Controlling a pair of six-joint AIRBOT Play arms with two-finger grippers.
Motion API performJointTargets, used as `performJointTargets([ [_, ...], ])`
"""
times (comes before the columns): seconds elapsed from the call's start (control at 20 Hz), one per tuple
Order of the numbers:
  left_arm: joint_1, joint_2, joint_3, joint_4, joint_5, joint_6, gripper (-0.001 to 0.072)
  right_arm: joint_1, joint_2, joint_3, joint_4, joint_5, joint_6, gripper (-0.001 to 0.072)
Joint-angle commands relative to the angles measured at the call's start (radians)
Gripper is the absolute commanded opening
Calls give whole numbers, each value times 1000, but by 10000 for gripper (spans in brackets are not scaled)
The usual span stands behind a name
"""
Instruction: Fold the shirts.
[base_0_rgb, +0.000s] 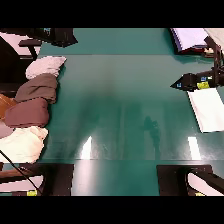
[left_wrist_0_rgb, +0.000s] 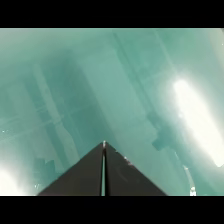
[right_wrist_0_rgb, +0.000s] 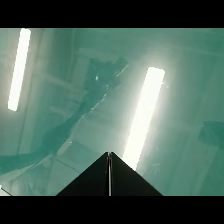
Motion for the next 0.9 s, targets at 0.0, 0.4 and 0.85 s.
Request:
performJointTargets([
  [0.0, -1, 1, 0, 0, 0, 0, 22, 3, 0, 1, 0, 0, 0, 13],
  [0.4, -1, 1, 0, 0, 0, 0, 22, 3, 0, 1, 0, 1, 0, 13],
  [0.85, -1, -5, -1, 228, 77, -28, 506, 3, 0, 1, 0, -2, 0, 13],
])
